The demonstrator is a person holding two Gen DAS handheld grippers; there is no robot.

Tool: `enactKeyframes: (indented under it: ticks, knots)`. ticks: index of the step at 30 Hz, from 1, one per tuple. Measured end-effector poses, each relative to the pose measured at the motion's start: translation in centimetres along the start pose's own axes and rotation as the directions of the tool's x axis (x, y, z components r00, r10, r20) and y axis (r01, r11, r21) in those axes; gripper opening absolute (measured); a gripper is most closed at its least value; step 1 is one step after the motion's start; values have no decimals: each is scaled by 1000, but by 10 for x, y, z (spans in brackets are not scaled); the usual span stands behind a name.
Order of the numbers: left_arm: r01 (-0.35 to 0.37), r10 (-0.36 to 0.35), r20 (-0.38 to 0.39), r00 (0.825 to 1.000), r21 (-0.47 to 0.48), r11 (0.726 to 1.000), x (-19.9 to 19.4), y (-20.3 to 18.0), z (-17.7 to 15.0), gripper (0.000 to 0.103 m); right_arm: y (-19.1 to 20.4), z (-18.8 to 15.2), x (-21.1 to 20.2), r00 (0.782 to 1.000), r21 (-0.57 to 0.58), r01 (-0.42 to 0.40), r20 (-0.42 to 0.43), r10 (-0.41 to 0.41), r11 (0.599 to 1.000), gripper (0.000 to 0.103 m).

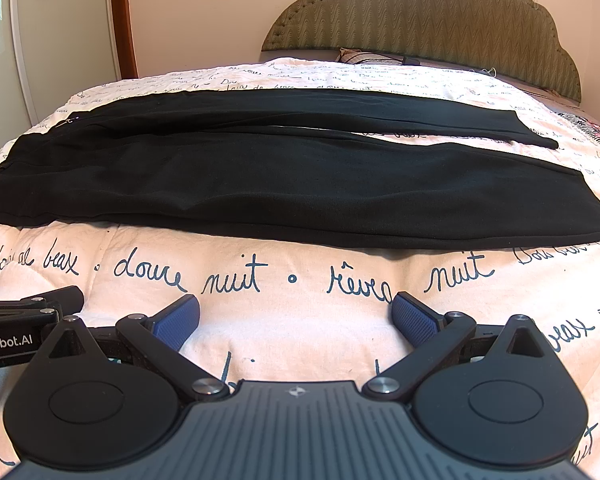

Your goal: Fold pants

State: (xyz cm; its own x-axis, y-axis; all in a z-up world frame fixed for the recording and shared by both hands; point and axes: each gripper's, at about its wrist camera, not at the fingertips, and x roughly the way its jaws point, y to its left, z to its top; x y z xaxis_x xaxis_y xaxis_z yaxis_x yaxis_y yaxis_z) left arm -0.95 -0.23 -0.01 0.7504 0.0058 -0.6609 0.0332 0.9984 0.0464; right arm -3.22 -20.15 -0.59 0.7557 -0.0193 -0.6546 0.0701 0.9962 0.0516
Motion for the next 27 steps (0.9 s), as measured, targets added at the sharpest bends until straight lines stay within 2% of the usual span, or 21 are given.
enactKeyframes:
  ticks: [27]
  knots:
    - [3,-3,10,1000,-5,1000,-1,2,-3,103,0,-1,0,1000,0,0,1,0,1000,103]
